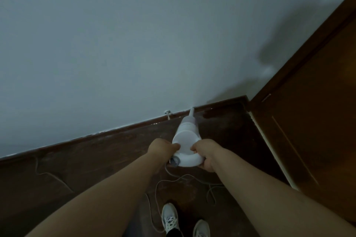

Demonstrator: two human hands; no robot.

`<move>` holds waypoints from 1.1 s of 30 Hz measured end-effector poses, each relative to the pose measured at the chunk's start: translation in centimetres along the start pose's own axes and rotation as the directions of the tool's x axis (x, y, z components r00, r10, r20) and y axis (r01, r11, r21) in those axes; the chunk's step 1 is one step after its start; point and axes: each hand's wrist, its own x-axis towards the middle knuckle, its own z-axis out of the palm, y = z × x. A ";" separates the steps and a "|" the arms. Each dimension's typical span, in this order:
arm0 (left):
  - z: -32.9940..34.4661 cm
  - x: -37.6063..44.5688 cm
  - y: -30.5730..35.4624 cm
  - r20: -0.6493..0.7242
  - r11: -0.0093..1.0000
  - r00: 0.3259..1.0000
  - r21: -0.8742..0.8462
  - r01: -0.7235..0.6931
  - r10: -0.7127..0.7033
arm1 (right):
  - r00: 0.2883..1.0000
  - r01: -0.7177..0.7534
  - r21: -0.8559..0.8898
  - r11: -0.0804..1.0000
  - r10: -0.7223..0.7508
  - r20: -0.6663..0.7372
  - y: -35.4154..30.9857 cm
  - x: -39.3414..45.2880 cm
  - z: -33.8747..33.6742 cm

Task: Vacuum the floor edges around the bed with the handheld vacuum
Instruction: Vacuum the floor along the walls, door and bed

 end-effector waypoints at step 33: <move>1.9 -5.4 -2.5 -0.112 0.984 0.990 -0.164 0.072 -0.091 | 0.990 0.040 -0.116 0.992 -0.023 0.142 2.6 -1.8 -0.9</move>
